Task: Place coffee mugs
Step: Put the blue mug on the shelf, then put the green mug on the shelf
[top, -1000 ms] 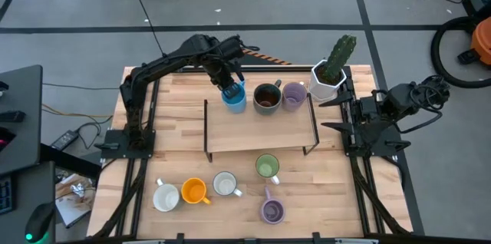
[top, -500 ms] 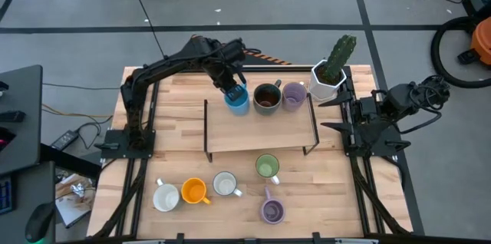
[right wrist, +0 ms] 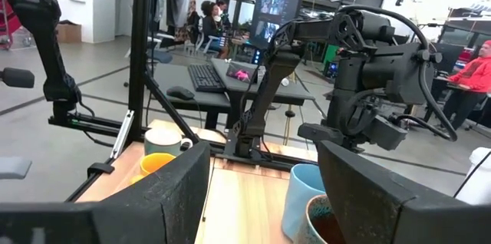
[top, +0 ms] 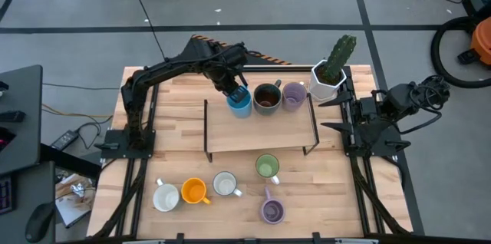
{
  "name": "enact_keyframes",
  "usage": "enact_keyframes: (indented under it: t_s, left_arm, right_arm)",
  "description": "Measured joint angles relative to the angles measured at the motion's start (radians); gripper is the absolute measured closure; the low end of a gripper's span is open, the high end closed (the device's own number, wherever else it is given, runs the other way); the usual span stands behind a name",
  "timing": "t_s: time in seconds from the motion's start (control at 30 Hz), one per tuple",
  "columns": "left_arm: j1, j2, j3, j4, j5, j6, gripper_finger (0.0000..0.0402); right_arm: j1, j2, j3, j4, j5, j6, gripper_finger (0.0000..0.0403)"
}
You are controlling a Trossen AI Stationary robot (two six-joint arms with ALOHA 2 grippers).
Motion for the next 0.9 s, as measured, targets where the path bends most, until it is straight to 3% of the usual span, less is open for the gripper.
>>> enact_keyframes:
  t_s: [0.3,0.9]
  left_arm:
    - [-0.005,0.000,0.000,0.001,0.000,-0.008,0.0355]
    - [-0.003,-0.006,0.000,0.050,0.011,0.045,0.0248]
  right_arm:
    - [0.000,0.000,0.000,0.000,0.000,0.000,0.0154]
    - [0.000,0.002,0.000,-0.001,0.000,0.011,0.0154]
